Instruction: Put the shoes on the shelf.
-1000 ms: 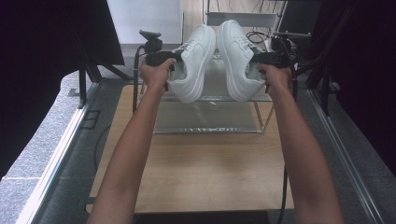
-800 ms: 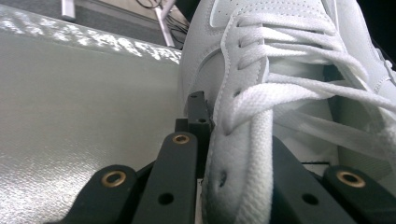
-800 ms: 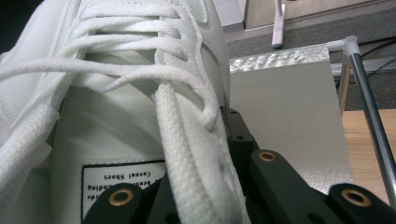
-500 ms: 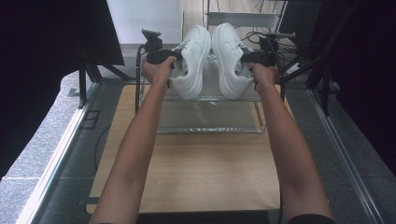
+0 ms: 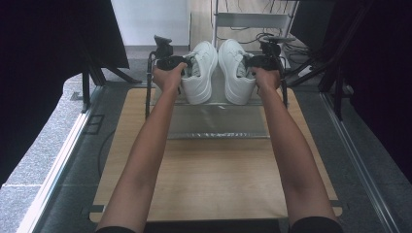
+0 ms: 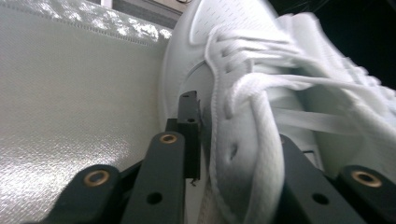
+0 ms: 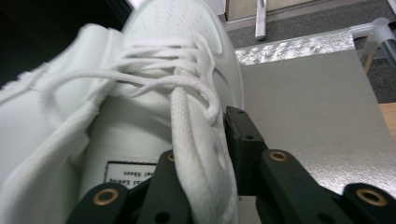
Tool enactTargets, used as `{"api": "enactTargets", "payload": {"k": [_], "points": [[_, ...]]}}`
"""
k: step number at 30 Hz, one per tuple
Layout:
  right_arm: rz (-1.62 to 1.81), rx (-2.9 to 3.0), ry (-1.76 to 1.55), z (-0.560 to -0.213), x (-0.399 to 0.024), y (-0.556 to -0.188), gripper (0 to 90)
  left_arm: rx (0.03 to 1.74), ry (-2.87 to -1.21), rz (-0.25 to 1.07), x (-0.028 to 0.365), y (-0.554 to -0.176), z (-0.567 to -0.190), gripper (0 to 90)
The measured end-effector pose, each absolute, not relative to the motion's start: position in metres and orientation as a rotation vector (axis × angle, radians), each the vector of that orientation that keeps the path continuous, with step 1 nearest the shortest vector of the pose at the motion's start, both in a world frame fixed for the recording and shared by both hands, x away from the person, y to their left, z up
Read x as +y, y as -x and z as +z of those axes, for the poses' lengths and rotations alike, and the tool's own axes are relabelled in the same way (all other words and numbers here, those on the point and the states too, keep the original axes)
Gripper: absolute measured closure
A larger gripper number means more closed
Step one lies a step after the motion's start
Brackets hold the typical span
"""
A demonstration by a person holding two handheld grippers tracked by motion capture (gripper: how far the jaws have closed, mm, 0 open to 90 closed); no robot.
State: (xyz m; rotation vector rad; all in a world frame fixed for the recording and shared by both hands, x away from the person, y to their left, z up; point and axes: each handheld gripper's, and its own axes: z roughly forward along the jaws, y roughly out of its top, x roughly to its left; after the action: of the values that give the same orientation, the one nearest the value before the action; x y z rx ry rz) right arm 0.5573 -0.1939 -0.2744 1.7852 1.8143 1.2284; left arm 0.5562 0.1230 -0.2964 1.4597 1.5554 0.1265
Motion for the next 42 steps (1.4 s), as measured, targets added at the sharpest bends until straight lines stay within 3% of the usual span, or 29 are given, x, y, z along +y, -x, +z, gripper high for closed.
{"api": "enactTargets", "payload": {"k": [6, 16, 19, 20, 27, 30, 34, 37, 42], "points": [[1.182, 1.821, -1.765, -0.280, -0.185, -0.562, 73.5, 1.505, -1.483, 0.128, 0.108, -0.557, -0.297, 67.8], [1.110, 1.828, -1.680, -0.277, -0.168, -0.558, 66.2, 1.490, -1.472, 0.158, 0.099, -0.553, -0.296, 60.3], [1.143, 1.836, -1.680, -0.277, -0.173, -0.557, 58.1, 1.489, -1.484, 0.133, 0.101, -0.553, -0.294, 55.7], [1.169, 1.816, -1.678, -0.273, -0.176, -0.554, 50.3, 1.471, -1.494, 0.113, 0.102, -0.553, -0.291, 50.4], [1.276, 1.724, -1.540, -0.248, -0.184, -0.532, 47.7, 1.375, -1.436, 0.097, 0.114, -0.537, -0.267, 44.8], [1.280, 1.734, -1.444, -0.232, -0.192, -0.515, 54.2, 1.323, -1.441, 0.130, 0.124, -0.520, -0.256, 49.4], [1.260, 1.790, -1.391, -0.225, -0.209, -0.491, 64.4, 1.279, -1.547, 0.275, 0.137, -0.493, -0.247, 73.0], [1.229, 1.869, -1.393, -0.238, -0.223, -0.478, 76.0, 1.283, -1.613, 0.336, 0.143, -0.476, -0.253, 83.6], [1.207, 1.910, -1.451, -0.261, -0.230, -0.474, 86.8, 1.302, -1.660, 0.289, 0.151, -0.462, -0.280, 89.8]]}}
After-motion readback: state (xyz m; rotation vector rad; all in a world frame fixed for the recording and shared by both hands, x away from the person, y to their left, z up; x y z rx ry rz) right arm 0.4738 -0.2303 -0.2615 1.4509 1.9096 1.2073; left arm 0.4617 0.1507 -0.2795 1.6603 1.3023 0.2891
